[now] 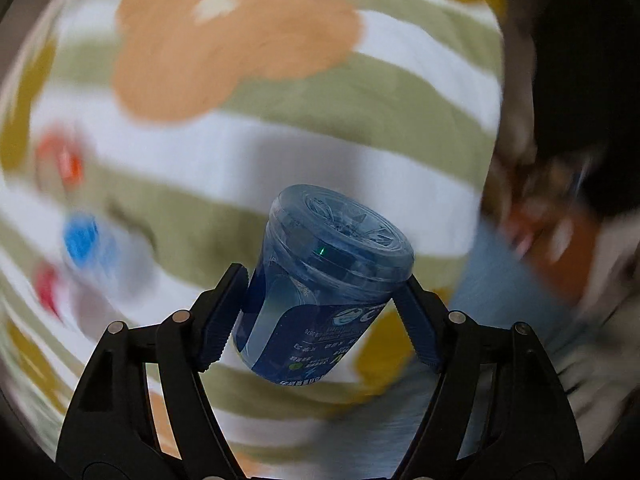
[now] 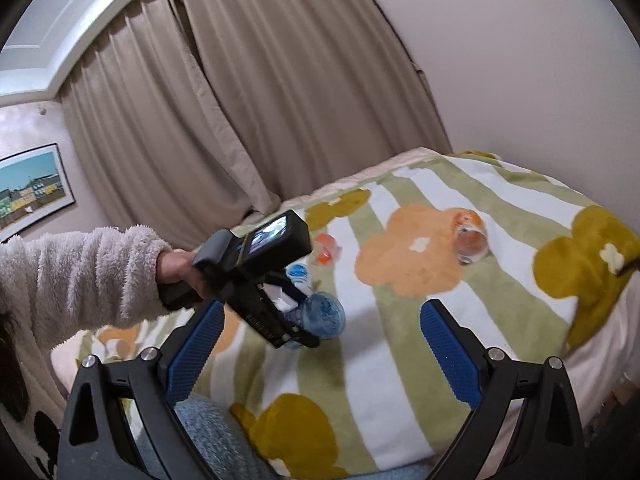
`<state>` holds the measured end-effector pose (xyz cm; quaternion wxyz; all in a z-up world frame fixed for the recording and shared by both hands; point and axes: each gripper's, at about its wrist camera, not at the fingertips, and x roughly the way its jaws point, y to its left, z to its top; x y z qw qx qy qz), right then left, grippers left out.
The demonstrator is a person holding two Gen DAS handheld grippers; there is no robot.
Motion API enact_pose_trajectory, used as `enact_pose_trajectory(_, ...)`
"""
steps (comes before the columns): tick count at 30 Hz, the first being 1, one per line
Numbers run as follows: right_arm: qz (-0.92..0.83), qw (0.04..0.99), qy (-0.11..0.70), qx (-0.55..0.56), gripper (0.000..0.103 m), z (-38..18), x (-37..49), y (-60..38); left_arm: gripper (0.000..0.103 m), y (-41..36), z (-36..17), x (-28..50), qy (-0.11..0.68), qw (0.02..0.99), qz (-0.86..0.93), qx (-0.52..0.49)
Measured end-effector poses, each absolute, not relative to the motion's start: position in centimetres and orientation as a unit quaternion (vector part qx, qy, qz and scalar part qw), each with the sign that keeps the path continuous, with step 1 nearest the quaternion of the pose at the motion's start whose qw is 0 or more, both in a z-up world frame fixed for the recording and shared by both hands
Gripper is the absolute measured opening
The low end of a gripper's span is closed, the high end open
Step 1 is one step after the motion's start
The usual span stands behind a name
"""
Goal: Flip cup upside down
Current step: 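Bring the left gripper to the blue cup and grasp it, then rotate the held blue cup with the left gripper so its rim faces down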
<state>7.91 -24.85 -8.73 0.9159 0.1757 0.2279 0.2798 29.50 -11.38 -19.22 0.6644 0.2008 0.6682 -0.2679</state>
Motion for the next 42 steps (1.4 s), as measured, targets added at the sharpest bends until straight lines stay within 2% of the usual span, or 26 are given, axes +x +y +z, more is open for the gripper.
enact_pose_trajectory(6,0.303,0.904,0.224,0.200,0.098,-8.9,8.1,-24.1,0.071,-8.4,-21.8,31.2,0.703,0.687,-0.182,0.040)
enact_pose_trajectory(10,0.306,0.903,0.223,0.204,0.098,-8.8,7.5,-24.2,0.072,-7.8,-22.9,31.6,0.705,0.692,-0.155,0.003)
enact_pose_trajectory(12,0.304,0.904,0.221,0.206,0.098,-8.8,7.1,-24.6,0.077,-8.0,-22.8,31.5,0.706,0.691,-0.156,0.014)
enact_pose_trajectory(13,0.302,0.904,0.221,0.207,0.098,-8.8,7.1,-24.7,0.084,-8.2,-22.6,31.3,0.705,0.692,-0.156,0.023)
enact_pose_trajectory(14,0.300,0.904,0.221,0.208,0.098,-8.8,7.0,-24.9,0.103,-8.4,-22.2,31.1,0.702,0.694,-0.156,0.035)
enact_pose_trajectory(21,0.292,0.907,0.215,0.215,0.098,-9.0,7.0,-25.8,0.103,-11.8,-19.1,30.1,0.668,0.699,-0.160,0.199)
enact_pose_trajectory(29,0.297,0.904,0.223,0.210,0.098,-9.3,7.3,-25.2,0.103,-13.5,-20.8,31.3,0.685,0.674,-0.168,0.220)
enact_pose_trajectory(31,0.298,0.903,0.229,0.206,0.098,-9.5,7.5,-24.9,0.102,-13.4,-21.3,31.6,0.689,0.670,-0.167,0.220)
enact_pose_trajectory(35,0.294,0.904,0.241,0.194,0.098,-9.8,8.0,-24.2,0.075,-12.8,-21.9,32.2,0.699,0.664,-0.173,0.200)
enact_pose_trajectory(38,0.294,0.902,0.251,0.194,0.098,-10.3,8.3,-23.9,0.062,-12.9,-22.1,32.1,0.703,0.664,-0.186,0.174)
enact_pose_trajectory(42,0.294,0.898,0.261,0.197,0.098,-10.9,8.6,-23.8,0.062,-12.7,-22.4,32.3,0.693,0.674,-0.195,0.167)
